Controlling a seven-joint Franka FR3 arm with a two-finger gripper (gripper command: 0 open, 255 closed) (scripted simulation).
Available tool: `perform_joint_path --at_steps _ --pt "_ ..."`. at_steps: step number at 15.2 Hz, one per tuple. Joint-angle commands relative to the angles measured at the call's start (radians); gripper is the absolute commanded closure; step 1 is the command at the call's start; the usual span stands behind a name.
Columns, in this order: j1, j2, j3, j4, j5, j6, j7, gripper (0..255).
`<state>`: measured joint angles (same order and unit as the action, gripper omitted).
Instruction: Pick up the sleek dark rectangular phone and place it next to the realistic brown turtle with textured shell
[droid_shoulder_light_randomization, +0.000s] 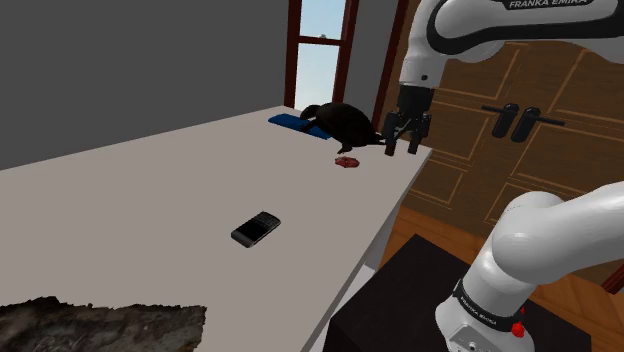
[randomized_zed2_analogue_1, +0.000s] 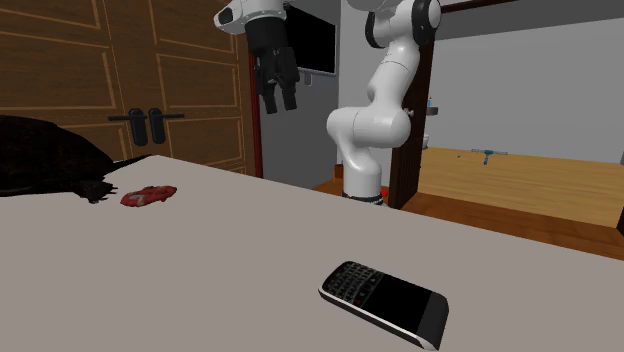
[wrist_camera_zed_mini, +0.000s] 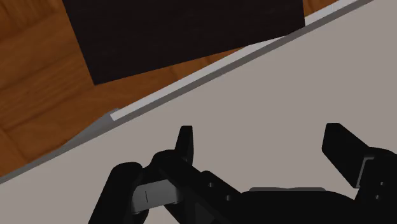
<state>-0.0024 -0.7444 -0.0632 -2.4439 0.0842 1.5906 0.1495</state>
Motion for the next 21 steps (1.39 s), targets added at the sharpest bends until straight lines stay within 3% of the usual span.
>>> perform_joint_path --at_steps 1,11,16,21 --pt "0.0 0.0 0.0 0.0 0.0 0.0 0.0 0" --pt "0.012 0.053 0.269 -0.059 0.225 0.148 0.496 0" --pt "0.007 0.165 0.402 -0.019 0.306 0.253 0.737 0" --pt "-0.021 0.322 0.53 0.063 0.338 0.367 0.978 0"
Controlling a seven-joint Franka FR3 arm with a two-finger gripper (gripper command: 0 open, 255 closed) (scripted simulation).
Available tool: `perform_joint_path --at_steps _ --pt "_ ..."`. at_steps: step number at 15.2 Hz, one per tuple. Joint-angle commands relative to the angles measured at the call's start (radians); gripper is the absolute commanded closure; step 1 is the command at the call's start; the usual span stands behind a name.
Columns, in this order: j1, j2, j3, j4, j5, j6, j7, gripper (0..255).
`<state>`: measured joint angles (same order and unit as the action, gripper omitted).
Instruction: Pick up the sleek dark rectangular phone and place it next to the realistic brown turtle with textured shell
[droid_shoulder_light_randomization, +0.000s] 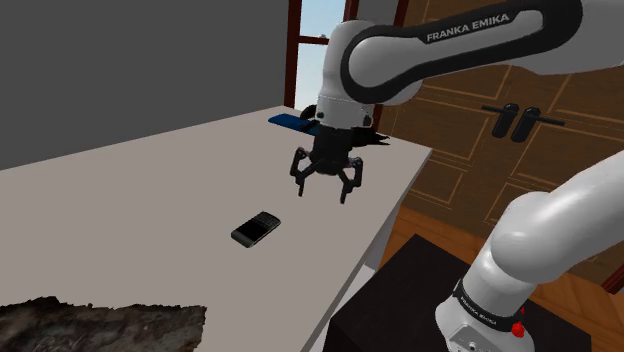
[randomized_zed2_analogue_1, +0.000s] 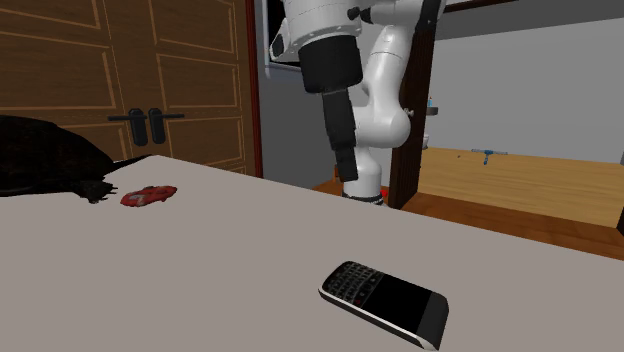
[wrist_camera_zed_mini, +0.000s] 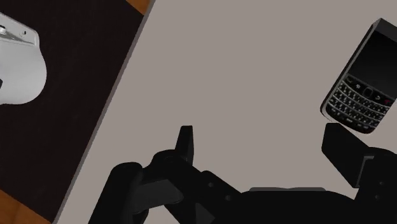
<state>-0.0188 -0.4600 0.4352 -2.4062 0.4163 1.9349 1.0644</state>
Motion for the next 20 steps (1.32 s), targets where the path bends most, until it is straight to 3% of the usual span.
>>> perform_joint_path --at_steps 1,5,10,20 --pt "-0.012 0.074 0.056 0.046 0.004 0.046 0.113 0" --pt "-0.043 0.234 0.146 0.142 -0.036 0.135 0.322 0" --pt "-0.061 0.443 0.215 0.275 -0.155 0.22 0.586 0" --pt "-0.043 0.508 0.225 0.229 -0.186 0.325 0.611 0"
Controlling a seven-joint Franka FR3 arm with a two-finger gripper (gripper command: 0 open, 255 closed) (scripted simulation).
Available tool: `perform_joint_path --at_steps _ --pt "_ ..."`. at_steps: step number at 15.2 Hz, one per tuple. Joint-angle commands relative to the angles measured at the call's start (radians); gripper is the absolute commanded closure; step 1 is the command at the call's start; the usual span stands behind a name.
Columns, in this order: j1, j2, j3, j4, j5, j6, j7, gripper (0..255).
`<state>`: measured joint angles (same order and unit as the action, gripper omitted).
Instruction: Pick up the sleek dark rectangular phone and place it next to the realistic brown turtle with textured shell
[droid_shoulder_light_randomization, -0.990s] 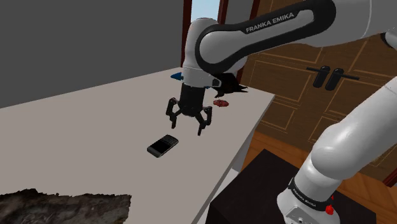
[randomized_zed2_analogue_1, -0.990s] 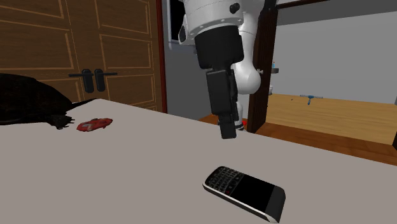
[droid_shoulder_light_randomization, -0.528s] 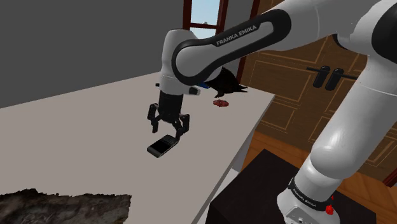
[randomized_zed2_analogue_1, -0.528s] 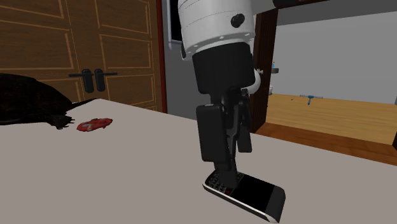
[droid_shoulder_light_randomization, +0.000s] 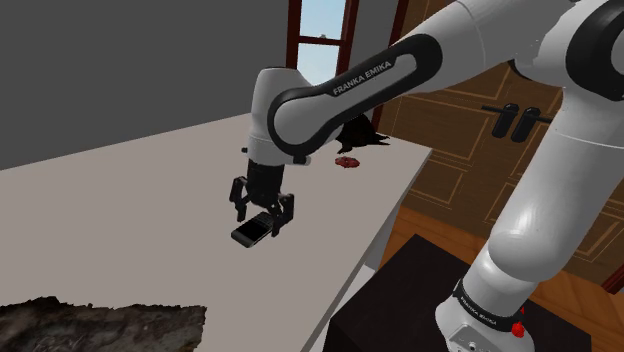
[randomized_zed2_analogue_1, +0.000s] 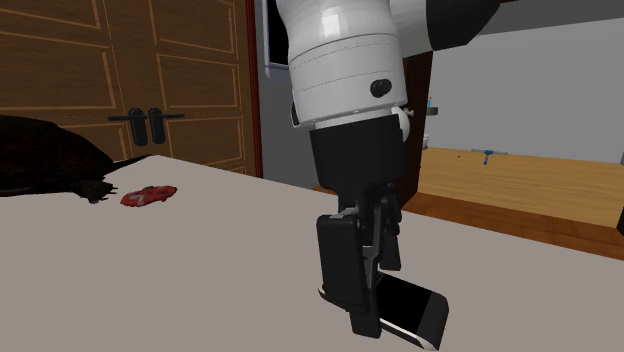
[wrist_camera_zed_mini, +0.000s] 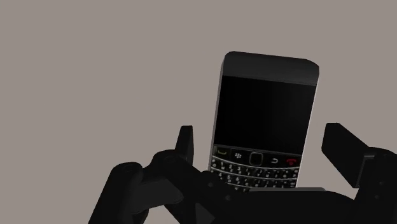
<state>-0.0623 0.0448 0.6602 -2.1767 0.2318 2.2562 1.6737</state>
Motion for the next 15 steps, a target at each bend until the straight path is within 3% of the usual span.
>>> perform_joint_path --at_steps 1,5,6,15 --pt "0.001 0.003 0.0 0.0 -0.002 0.003 0.001 0" --pt "0.001 0.003 0.0 0.0 -0.002 0.003 0.001 0" --pt "0.001 0.003 0.0 0.0 -0.002 0.003 0.001 255" --pt "0.001 0.003 0.0 0.0 -0.002 0.003 0.001 255"
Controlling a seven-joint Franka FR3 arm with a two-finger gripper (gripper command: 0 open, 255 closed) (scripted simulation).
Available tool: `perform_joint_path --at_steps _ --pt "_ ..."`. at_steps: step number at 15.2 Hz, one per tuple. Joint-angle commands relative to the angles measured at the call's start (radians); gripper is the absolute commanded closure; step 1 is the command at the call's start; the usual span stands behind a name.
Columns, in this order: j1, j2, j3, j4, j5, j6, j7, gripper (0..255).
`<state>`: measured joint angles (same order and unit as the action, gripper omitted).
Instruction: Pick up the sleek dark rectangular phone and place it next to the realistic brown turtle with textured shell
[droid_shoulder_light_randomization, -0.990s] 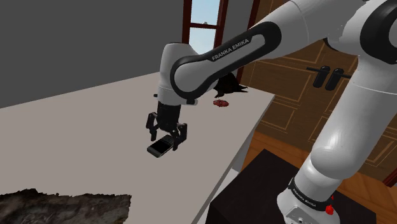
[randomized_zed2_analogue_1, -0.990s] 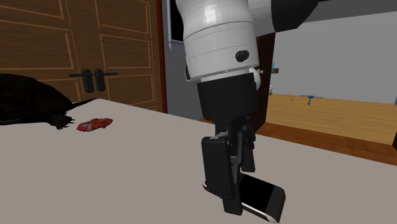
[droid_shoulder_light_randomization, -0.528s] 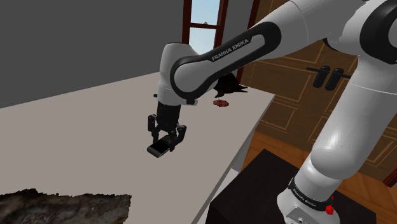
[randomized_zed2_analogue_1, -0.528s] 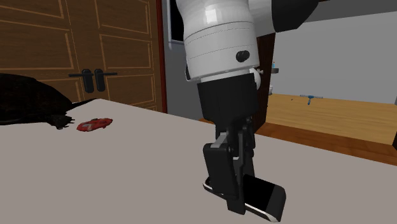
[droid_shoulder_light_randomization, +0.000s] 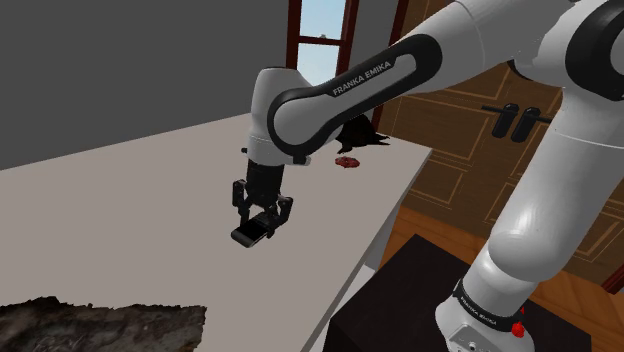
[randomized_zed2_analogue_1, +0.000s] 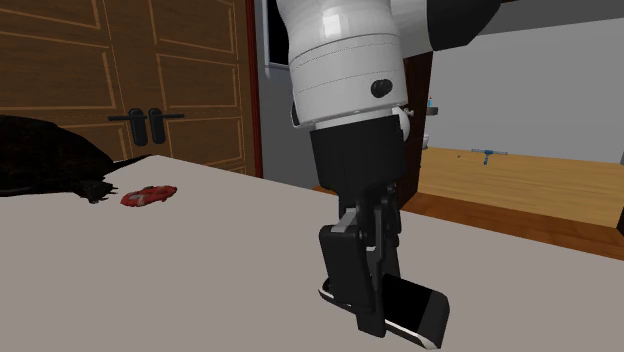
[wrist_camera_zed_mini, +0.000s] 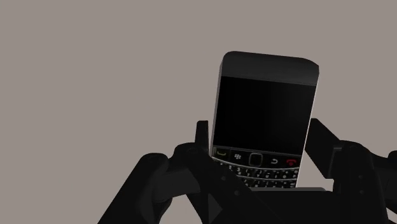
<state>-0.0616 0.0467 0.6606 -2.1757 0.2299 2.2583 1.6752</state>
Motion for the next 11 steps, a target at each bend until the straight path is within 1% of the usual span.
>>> perform_joint_path --at_steps 1,11 --pt "-0.001 -0.008 0.0 0.005 0.004 -0.012 -0.001 255" --pt "-0.01 -0.078 -0.008 0.08 0.035 -0.148 -0.006 255"
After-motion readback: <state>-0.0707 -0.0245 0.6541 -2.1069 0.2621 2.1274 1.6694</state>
